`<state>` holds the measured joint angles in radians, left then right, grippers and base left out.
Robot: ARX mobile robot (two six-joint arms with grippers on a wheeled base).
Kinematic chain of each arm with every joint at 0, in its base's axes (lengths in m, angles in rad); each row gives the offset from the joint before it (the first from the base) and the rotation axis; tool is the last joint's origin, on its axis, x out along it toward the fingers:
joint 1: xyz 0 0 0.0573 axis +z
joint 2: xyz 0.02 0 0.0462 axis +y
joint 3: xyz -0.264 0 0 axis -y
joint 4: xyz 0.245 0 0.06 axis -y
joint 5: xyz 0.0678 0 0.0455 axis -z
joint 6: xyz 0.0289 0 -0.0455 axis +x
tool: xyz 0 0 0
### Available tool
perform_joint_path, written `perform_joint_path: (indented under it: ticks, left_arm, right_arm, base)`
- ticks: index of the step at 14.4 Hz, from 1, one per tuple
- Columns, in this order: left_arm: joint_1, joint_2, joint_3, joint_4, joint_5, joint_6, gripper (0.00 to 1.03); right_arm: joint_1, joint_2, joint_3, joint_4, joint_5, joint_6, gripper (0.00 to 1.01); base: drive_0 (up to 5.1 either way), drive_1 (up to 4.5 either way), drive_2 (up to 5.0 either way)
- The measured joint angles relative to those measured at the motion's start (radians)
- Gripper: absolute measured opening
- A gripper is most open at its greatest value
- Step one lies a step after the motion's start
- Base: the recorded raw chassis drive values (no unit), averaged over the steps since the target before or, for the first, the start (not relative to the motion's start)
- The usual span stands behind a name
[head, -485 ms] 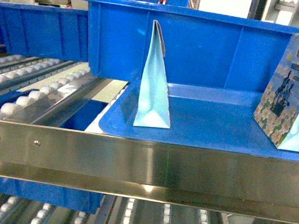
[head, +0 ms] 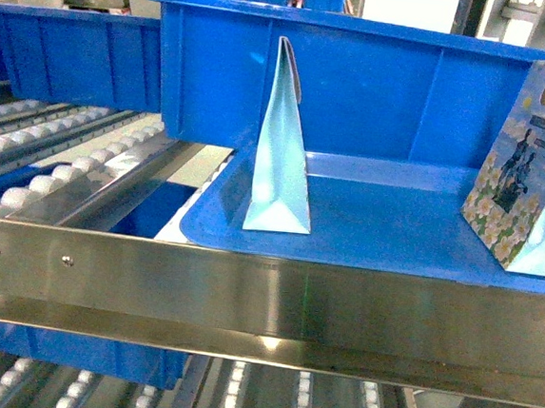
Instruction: Move flower gift bag to table near conveyor
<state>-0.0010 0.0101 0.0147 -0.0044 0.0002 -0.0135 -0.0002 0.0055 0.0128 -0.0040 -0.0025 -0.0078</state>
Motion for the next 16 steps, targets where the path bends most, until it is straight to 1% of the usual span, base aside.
perform_joint_path:
  ticks: [2,3,4,5,6,7,9,10,11,12,13,14,16]
  left_arm:
    - [-0.004,0.003,0.000,0.013,0.000,0.000,0.98]
    - [-0.008,0.014,0.000,0.050,0.001,0.002,0.98]
    - [-0.016,0.048,0.000,0.080,0.008,0.014,0.98]
    - [-0.011,0.076,0.000,0.107,0.024,0.019,0.98]
    - [-0.001,0.115,0.000,0.162,0.033,0.022,0.98]
    - [0.009,0.175,0.000,0.230,0.047,0.023,0.98]
    - [0.020,0.356,0.001,0.423,0.074,0.022,0.98]
    - [0.019,0.522,0.010,0.589,0.094,0.034,0.98]
    - [0.018,0.645,0.039,0.693,0.111,0.047,0.98]
    - [0.008,0.817,0.122,0.827,0.131,0.063,0.98]
    - [-0.008,0.927,0.200,0.891,0.131,0.071,0.98]
    - [-0.031,0.994,0.261,0.901,0.126,0.074,0.98]
    - [-0.039,1.009,0.276,0.896,0.120,0.074,0.98]
  right_arm:
    - [0.002,0.001,0.000,0.006,0.004,0.000,0.98]
    - [0.039,0.049,0.000,0.097,0.040,-0.003,0.98]
    - [0.087,0.156,0.001,0.172,0.052,-0.003,0.98]
    - [0.122,0.260,0.001,0.258,0.059,-0.004,0.98]
    - [0.135,0.337,0.002,0.335,0.058,-0.004,0.98]
    - [0.146,0.415,0.010,0.402,0.055,-0.005,0.98]
    - [0.163,0.568,0.058,0.534,0.037,-0.014,0.98]
    - [0.174,0.669,0.103,0.622,0.000,-0.035,0.98]
    - [0.179,0.735,0.138,0.665,-0.018,-0.049,0.98]
    - [0.182,0.837,0.194,0.729,-0.021,-0.066,0.98]
    - [0.192,0.914,0.251,0.766,-0.016,-0.081,0.98]
    - [0.204,0.977,0.306,0.760,0.002,-0.089,0.98]
    - [0.204,0.986,0.313,0.757,0.006,-0.094,0.98]
  base:
    - [0.0,0.00,0.0]
    - [0.0,0.00,0.0]
    - [0.0,0.00,0.0]
    - [0.0,0.00,0.0]
    - [0.0,0.00,0.0]
    - [0.0,0.00,0.0]
    - [0.0,0.00,0.0]
    - [0.0,0.00,0.0]
    - [0.0,0.00,0.0]
    - [0.0,0.00,0.0]
    - [0.0,0.00,0.0]
    - [0.0,0.00,0.0]
    - [0.0,0.00,0.0]
